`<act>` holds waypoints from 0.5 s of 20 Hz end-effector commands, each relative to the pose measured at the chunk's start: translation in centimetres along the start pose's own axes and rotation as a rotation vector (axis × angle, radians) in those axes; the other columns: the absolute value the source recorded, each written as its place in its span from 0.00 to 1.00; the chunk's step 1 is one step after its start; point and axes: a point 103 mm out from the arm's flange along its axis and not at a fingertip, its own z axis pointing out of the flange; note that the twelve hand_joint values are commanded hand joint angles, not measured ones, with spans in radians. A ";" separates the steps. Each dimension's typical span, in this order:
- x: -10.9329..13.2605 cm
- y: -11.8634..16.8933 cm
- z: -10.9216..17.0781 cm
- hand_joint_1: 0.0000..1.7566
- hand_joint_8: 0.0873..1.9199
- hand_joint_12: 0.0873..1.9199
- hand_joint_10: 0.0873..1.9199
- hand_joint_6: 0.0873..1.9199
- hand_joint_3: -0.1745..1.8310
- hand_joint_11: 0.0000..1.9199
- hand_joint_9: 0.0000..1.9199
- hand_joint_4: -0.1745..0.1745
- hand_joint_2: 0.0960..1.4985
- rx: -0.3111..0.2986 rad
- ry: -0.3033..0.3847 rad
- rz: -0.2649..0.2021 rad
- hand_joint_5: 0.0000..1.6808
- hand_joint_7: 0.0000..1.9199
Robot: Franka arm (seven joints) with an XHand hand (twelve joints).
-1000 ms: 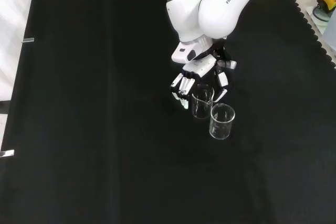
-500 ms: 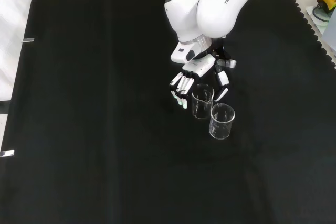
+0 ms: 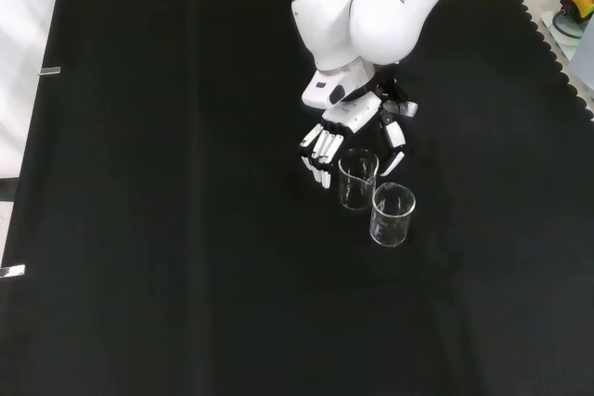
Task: Place the beaker back on the table.
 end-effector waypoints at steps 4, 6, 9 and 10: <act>-0.5 -2.4 -2.9 0.55 0.41 0.73 0.40 0.22 0.61 0.00 0.21 0.20 0.16 -0.089 0.033 0.034 0.18 0.23; -0.5 -2.9 -3.5 0.55 0.40 0.73 0.39 0.21 0.60 0.01 0.21 0.20 0.16 -0.103 0.029 0.042 0.19 0.23; -0.6 -3.8 -4.5 0.55 0.40 0.73 0.39 0.20 0.60 0.01 0.21 0.19 0.16 -0.118 0.026 0.056 0.19 0.23; -0.6 -4.2 -4.8 0.55 0.40 0.73 0.39 0.20 0.60 0.01 0.21 0.19 0.16 -0.124 0.025 0.061 0.19 0.23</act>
